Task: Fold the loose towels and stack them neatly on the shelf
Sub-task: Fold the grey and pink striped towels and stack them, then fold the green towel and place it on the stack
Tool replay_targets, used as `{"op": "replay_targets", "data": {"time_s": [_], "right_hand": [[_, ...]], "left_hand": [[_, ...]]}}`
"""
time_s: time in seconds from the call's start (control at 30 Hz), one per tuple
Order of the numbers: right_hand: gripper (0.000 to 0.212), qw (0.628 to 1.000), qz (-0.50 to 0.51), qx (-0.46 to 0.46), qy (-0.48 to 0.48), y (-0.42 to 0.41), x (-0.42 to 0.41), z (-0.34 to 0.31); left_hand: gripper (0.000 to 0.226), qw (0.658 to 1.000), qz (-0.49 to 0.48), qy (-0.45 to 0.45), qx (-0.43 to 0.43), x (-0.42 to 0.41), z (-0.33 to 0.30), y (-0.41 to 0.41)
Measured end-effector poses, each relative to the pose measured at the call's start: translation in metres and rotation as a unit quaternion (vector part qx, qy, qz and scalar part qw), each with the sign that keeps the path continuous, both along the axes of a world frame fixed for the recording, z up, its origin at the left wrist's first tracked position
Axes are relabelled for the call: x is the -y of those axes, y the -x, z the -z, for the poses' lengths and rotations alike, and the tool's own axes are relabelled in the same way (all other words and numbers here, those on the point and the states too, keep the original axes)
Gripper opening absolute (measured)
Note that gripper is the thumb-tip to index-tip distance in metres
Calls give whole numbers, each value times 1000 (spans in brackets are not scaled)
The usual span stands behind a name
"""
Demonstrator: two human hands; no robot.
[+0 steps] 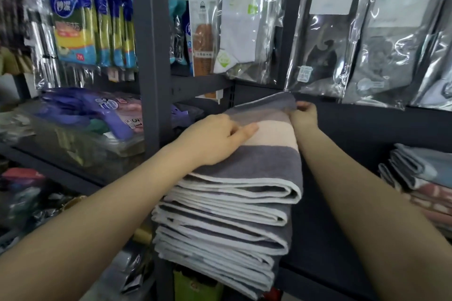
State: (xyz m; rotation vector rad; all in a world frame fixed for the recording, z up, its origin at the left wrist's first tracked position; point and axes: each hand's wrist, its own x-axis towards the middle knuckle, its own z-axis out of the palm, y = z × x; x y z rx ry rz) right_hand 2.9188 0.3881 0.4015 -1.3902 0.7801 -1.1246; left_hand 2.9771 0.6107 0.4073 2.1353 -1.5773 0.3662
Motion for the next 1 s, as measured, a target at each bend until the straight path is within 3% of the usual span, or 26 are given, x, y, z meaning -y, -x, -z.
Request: {"op": "replay_targets", "data": {"time_s": [0.07,0.13,0.23,0.3,0.37,0.43,0.5,0.63,0.77,0.83,0.9,1.0], "right_hand": [[35,992,32,-119,24,-2,12,9],[47,970,38,-238,30,1,19,15],[51,952,43,-245,177,14,7,13],[38,925,-47,-187,326,26,-12,8],[39,861,-185,-214,422,33,-27,2],[50,794,-288,-316,432,33,-31,-3],[59,770,-303,-397,397,29,-25,-5],[72,785,-200,-479,337,25,3,-1],[82,876,-224,-406,130,36,30,23],[76,892,-157,-385,175,41,31,34],[64,880,-51,-385,273,50,25,37],[51,870,-43,-373,319,76,11,37]], "left_hand": [[51,998,-7,-60,34,3,4,-6],[43,992,15,-126,-5,2,11,-13],[65,983,32,-181,-20,-6,12,-18],[84,982,16,-190,17,-9,6,-12],[88,984,-14,-176,13,-9,-1,0],[91,983,-45,-177,-12,-9,0,12],[105,977,-57,-204,-18,-9,13,18],[107,965,-50,-258,-4,-23,28,23],[105,969,-59,-238,4,-29,34,22],[106,974,-60,-220,8,-28,32,22],[105,984,-56,-170,5,-27,27,25],[87,997,-69,-21,-16,-21,18,39]]}}
